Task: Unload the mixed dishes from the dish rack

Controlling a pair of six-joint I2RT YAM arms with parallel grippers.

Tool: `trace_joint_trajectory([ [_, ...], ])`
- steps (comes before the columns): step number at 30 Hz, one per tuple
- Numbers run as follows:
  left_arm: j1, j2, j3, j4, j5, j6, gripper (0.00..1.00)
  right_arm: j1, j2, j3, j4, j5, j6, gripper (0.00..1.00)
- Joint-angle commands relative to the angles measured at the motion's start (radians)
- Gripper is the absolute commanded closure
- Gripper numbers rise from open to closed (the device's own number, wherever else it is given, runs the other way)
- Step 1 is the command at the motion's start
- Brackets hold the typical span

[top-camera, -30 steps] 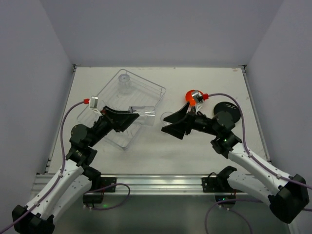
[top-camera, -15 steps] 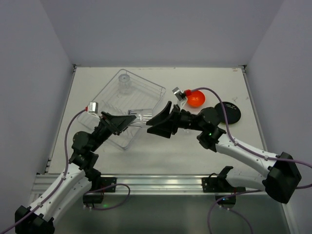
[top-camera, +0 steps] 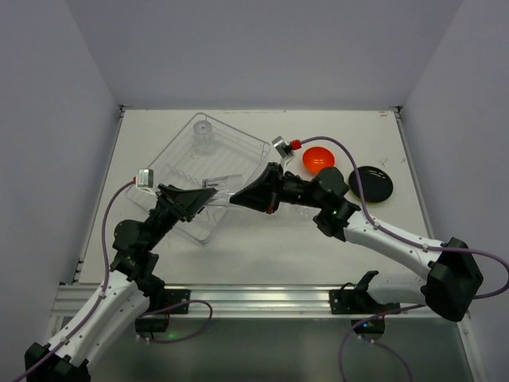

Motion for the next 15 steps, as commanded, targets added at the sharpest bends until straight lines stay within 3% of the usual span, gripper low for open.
trace_joint_trajectory([
  [1, -0.008, -0.016, 0.000, 0.046, 0.034, -0.020, 1.00, 0.011, 0.020, 0.060, 0.048, 0.003, -0.044, 1.00],
  [3, -0.008, -0.013, 0.004, 0.034, 0.037, -0.003, 0.87, 0.010, 0.003, 0.043, 0.047, 0.020, -0.056, 1.00],
  [4, -0.008, -0.010, 0.012, 0.018, 0.045, 0.035, 0.72, 0.011, -0.012, 0.031, 0.030, 0.035, -0.067, 1.00],
  [5, -0.008, -0.003, 0.053, -0.063, 0.043, 0.070, 0.33, 0.011, -0.058, 0.008, 0.007, 0.051, -0.079, 1.00],
  [7, -0.008, 0.014, 0.141, -0.216, -0.001, 0.250, 0.01, 0.010, -0.116, -0.008, -0.151, 0.147, -0.157, 1.00],
  [8, -0.008, 0.042, 0.267, -0.416, -0.031, 0.322, 0.00, 0.008, -0.184, -0.009, -0.224, 0.193, -0.186, 1.00],
  [11, -0.008, 0.105, 0.458, -0.739, -0.153, 0.561, 0.00, 0.006, -0.287, 0.004, -0.555, 0.435, -0.292, 1.00],
  [13, -0.008, 0.123, 0.608, -0.853, -0.282, 0.706, 0.00, 0.006, -0.373, 0.027, -0.826, 0.587, -0.322, 1.00],
  [15, -0.008, 0.132, 0.688, -0.961, -0.376, 0.804, 0.00, 0.006, -0.431, 0.078, -0.977, 0.719, -0.354, 1.00],
])
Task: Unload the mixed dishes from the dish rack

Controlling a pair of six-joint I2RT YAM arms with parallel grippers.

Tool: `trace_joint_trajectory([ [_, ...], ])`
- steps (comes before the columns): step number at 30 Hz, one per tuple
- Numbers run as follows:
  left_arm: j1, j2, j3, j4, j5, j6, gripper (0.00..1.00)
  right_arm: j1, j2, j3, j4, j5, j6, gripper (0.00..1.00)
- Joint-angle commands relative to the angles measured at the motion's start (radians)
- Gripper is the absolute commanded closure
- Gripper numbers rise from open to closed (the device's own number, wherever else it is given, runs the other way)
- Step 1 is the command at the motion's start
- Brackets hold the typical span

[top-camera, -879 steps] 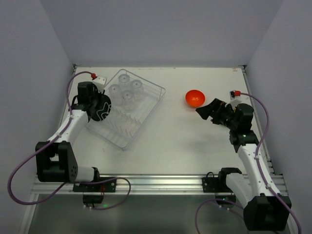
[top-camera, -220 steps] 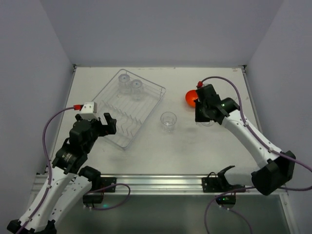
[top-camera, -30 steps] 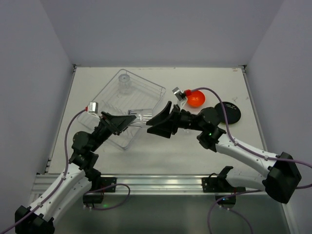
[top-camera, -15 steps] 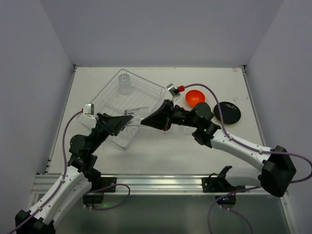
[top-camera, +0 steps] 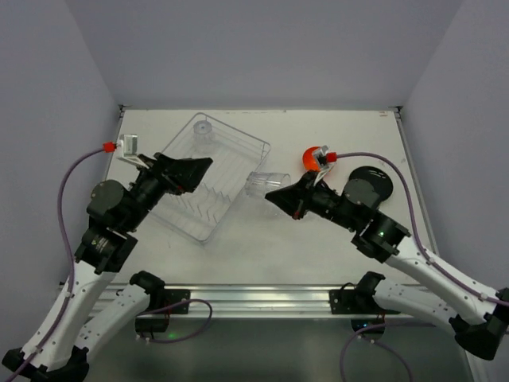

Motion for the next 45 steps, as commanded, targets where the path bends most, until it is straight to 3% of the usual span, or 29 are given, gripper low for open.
trace_joint_trajectory([
  [1, -0.003, -0.004, 0.141, -0.313, -0.274, 0.369, 0.00, -0.005, -0.082, 0.099, -0.496, 0.337, -0.117, 1.00],
  [4, -0.003, -0.001, 0.135, -0.384, -0.399, 0.506, 0.00, -0.003, -0.051, 0.204, -0.786, 0.474, -0.125, 1.00],
  [7, -0.003, 0.002, 0.053, -0.410, -0.502, 0.543, 0.00, -0.003, 0.068, 0.338, -1.041, 0.557, -0.117, 1.00],
  [11, -0.003, -0.056, -0.144, -0.262, -0.476, 0.546, 0.00, -0.011, 0.208, 0.462, -1.203, 0.637, -0.141, 1.00],
  [13, -0.001, -0.059, -0.175, -0.264, -0.439, 0.567, 0.00, -0.063, 0.255, 0.479, -1.247, 0.626, -0.160, 0.99],
  [19, -0.001, -0.143, -0.211, -0.274, -0.435, 0.554, 0.00, -0.397, 0.311, 0.401, -1.150, 0.479, -0.235, 0.96],
  [24, -0.001, -0.180, -0.219, -0.286, -0.479, 0.548, 0.00, -0.549, 0.450, 0.354, -1.050, 0.430, -0.278, 1.00],
  [31, -0.004, -0.172, -0.219, -0.284, -0.430, 0.551, 0.00, -0.591, 0.663, 0.392, -0.966, 0.396, -0.290, 1.00],
  [45, -0.004, -0.177, -0.221, -0.286, -0.438, 0.551, 0.00, -0.591, 0.789, 0.397, -0.886, 0.296, -0.300, 0.99],
])
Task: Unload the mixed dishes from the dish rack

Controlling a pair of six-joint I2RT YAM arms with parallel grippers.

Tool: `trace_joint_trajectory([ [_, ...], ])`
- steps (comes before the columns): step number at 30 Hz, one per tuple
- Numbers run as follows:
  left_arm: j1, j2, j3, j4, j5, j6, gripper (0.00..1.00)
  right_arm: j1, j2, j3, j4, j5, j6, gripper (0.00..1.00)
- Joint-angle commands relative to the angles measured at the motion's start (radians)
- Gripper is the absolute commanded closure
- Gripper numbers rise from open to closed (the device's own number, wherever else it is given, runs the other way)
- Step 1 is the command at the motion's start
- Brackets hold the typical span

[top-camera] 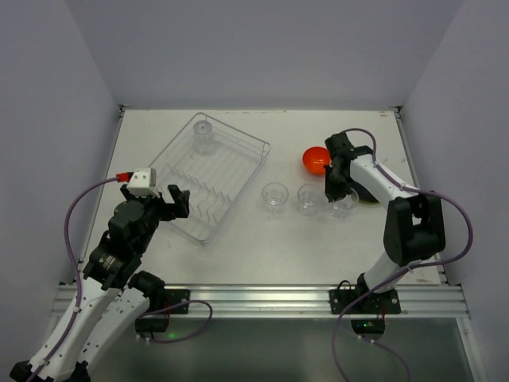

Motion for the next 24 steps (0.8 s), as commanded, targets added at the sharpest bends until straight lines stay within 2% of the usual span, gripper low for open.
trace_joint_trajectory([
  [1, -0.004, 0.002, -0.007, 0.032, -0.007, 0.023, 0.00, -0.002, 0.005, 0.007, 0.023, -0.027, -0.016, 0.98],
  [4, -0.006, -0.001, -0.007, 0.030, -0.014, 0.023, 0.00, -0.002, -0.004, 0.007, 0.015, -0.021, -0.012, 0.92],
  [5, -0.004, -0.001, -0.007, 0.030, -0.014, 0.023, 0.00, -0.002, -0.012, 0.005, 0.015, -0.018, -0.009, 0.86],
  [8, -0.004, 0.005, -0.007, 0.029, -0.017, 0.022, 0.00, -0.002, -0.060, 0.012, 0.005, -0.010, -0.003, 0.77],
  [12, -0.004, 0.025, -0.001, 0.026, -0.031, 0.020, 0.00, -0.002, -0.129, 0.036, -0.024, -0.013, -0.001, 0.57],
  [14, -0.004, 0.048, 0.005, 0.025, -0.033, 0.017, 0.00, -0.002, -0.172, 0.059, -0.038, -0.016, -0.003, 0.55],
  [17, -0.003, 0.104, 0.036, 0.022, -0.050, -0.006, 0.00, -0.002, -0.259, 0.076, -0.061, -0.016, 0.000, 0.45],
  [18, -0.003, 0.156, 0.050, 0.007, -0.059, -0.016, 0.00, 0.000, -0.291, 0.074, -0.052, -0.018, 0.000, 0.29],
  [19, -0.003, 0.186, 0.071, -0.004, -0.057, -0.029, 0.00, 0.000, -0.328, 0.053, -0.032, -0.036, 0.002, 0.17],
  [20, -0.003, 0.219, 0.118, -0.010, -0.048, -0.055, 0.00, -0.002, -0.422, 0.035, 0.000, -0.065, 0.000, 0.03],
  [21, -0.003, 0.283, 0.146, -0.013, -0.018, -0.068, 0.00, 0.000, -0.476, 0.009, 0.114, -0.106, -0.003, 0.01],
  [22, -0.001, 0.316, 0.172, -0.004, -0.004, -0.081, 0.00, 0.000, -0.536, -0.084, 0.203, -0.263, 0.005, 0.01],
  [23, -0.001, 0.354, 0.230, 0.005, 0.004, -0.111, 0.00, 0.000, -0.661, -0.147, 0.304, -0.331, 0.025, 0.01],
  [24, 0.002, 0.440, 0.264, 0.009, -0.011, -0.134, 0.00, 0.000, -0.720, -0.224, 0.527, -0.387, 0.054, 0.01],
])
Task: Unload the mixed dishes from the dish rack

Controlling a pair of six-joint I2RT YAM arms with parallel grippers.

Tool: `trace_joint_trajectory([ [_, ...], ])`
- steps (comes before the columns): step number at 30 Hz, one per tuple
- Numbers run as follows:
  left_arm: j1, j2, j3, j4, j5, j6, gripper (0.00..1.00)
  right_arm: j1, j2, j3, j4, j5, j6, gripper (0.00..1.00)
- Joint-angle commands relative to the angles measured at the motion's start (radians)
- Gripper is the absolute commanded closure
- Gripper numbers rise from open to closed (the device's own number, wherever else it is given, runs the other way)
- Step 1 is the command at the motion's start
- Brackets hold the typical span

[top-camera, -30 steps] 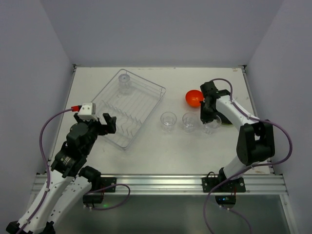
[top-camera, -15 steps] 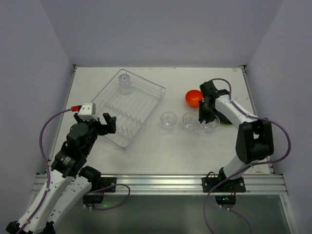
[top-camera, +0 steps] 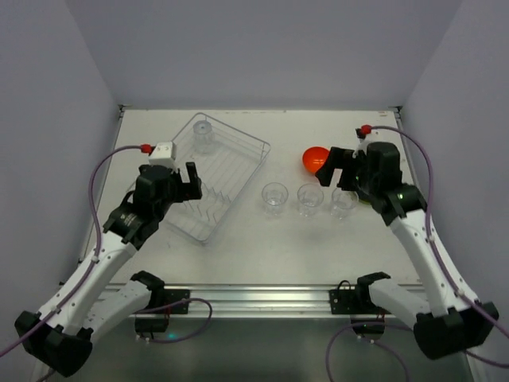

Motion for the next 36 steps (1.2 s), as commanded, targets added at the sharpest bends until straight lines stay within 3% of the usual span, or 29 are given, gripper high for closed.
trace_joint_trajectory([
  [1, 0.014, 0.150, 0.161, 0.039, -0.004, -0.098, 0.00, 0.001, -0.251, -0.291, 0.487, -0.313, 0.112, 0.01],
  [4, 0.075, 0.366, 0.335, -0.024, 0.043, -0.195, 0.00, -0.001, -0.385, -0.479, 0.731, -0.308, 0.193, 0.01],
  [8, 0.100, 0.621, 0.576, -0.137, -0.026, -0.342, 0.00, -0.001, -0.442, -0.520, 0.692, -0.101, 0.254, 0.01],
  [13, 0.106, 0.891, 0.815, -0.139, -0.069, -0.313, 0.00, -0.001, -0.447, -0.549, 0.686, -0.082, 0.282, 0.01],
  [17, 0.109, 1.075, 0.976, -0.206, -0.187, -0.257, 0.00, -0.001, -0.433, -0.527, 0.661, -0.093, 0.282, 0.01],
  [25, 0.123, 1.235, 1.003, -0.125, -0.247, -0.143, 0.00, -0.001, -0.464, -0.540, 0.672, -0.113, 0.276, 0.01],
  [32, 0.173, 1.244, 0.963, 0.036, -0.132, -0.052, 0.03, -0.001, -0.441, -0.530, 0.675, -0.160, 0.260, 0.01],
  [36, 0.193, 1.289, 1.024, 0.056, -0.067, -0.028, 0.07, -0.001, -0.445, -0.535, 0.679, -0.162, 0.254, 0.01],
])
